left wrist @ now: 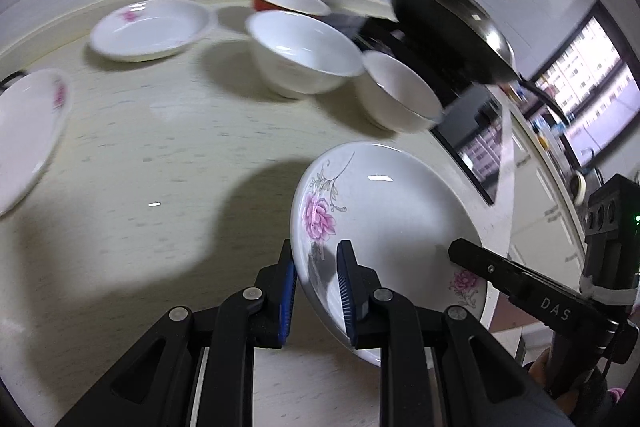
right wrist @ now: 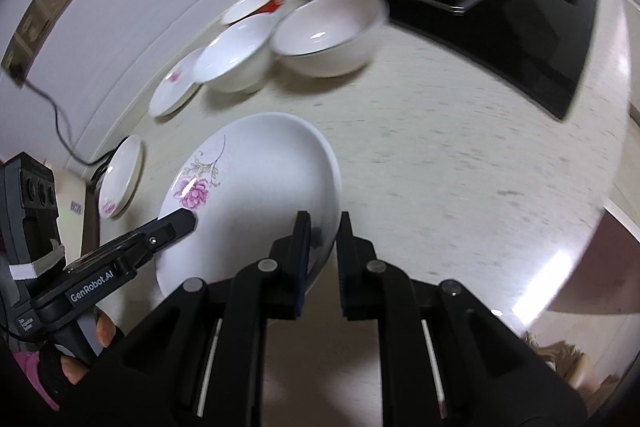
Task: Organize plates and bowls
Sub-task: 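Lift the rose plate with the right tool while the left tool carries it toward the stove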
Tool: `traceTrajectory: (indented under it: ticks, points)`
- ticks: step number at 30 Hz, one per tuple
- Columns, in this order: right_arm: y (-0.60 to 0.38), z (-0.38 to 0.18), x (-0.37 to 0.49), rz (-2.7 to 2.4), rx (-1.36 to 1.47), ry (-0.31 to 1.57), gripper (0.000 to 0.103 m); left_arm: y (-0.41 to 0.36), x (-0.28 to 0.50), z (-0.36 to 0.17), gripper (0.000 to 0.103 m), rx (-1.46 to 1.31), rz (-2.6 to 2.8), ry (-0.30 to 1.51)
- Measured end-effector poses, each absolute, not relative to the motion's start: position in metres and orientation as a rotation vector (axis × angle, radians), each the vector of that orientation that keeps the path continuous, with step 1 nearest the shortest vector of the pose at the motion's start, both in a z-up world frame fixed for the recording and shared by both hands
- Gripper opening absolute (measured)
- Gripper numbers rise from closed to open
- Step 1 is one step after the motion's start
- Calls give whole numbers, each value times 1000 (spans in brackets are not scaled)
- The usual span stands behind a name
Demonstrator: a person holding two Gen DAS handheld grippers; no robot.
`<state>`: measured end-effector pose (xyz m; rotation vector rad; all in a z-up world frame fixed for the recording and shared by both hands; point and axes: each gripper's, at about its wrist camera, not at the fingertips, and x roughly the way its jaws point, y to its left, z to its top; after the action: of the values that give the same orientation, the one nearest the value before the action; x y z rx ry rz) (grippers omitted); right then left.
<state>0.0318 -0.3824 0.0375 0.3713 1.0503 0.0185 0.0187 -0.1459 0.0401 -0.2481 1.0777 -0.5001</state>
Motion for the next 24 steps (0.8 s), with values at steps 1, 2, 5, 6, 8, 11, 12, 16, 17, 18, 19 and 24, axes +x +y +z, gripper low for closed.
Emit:
traceTrajectory:
  ticks: [1,2,5,6,8,11,12,16,17,18,19,24]
  points:
    - [-389,38,29,5,381,1045,15,-155,20,39,21,-237,-515,1085]
    - [-396,39,26,-12,392,1039,15,-160,20,38,21,-227,-524,1090]
    - [-413,41,20,-53,410,1021,15,-181,21,36,21,-192,-554,1100]
    - [-418,42,19,-65,413,1016,15,-185,21,36,21,-184,-562,1103]
    - [-427,44,17,-93,417,1008,15,-198,24,36,21,-166,-586,1111]
    - [-442,43,13,-127,434,1004,15,-216,28,38,21,-139,-611,1112]
    - [-447,43,11,-136,439,1004,15,-222,30,38,21,-130,-617,1111]
    - [-465,43,5,-176,457,1000,16,-250,37,38,21,-109,-649,1119]
    - [-470,44,3,-187,462,998,16,-255,38,38,21,-105,-657,1119]
    - [-475,45,1,-198,466,994,16,-257,38,38,21,-103,-663,1120]
    - [-479,45,-1,-207,468,991,16,-263,39,38,21,-98,-671,1120]
    - [-497,41,-5,-245,485,990,16,-287,44,36,21,-72,-697,1126]
